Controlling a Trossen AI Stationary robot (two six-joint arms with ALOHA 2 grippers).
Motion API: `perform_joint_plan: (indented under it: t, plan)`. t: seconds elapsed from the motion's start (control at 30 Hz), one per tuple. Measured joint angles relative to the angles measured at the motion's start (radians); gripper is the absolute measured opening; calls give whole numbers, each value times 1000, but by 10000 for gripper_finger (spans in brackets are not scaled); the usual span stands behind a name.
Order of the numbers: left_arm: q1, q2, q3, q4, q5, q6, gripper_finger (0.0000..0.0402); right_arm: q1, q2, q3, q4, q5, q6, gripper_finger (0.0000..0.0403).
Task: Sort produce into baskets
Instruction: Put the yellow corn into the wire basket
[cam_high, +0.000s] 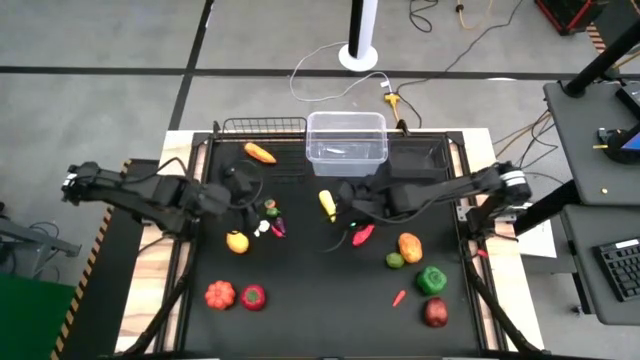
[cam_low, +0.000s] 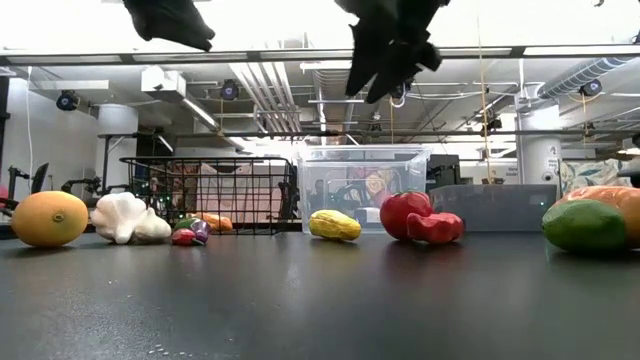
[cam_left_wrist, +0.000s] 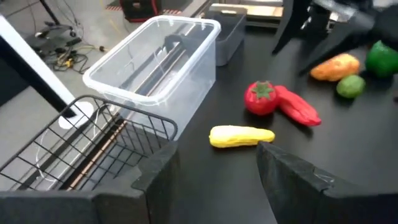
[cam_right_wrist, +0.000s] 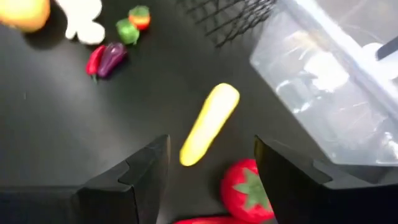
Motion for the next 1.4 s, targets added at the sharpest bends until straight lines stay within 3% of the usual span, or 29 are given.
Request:
perform_joint_plan:
  t: [0.3,0.47,0.8,1.23,1.4]
  plan:
    - [-53,-16,-137,2,-55,-163,194,-63,111,10,3,-24,12,283]
    - [-53,-16,-177,9,-101,-176,194,-106,160,9,11,-30,35,303]
    - [-53,-17,-179,9,-116,-178,194,-150,248,7,98,-107,25,306]
    - [-53,-15,-179,8,-141,-178,194,-150,376,7,179,-131,10,306]
    - [-52,-11,-179,8,-142,-178,194,-150,398,6,196,-124,-1,287]
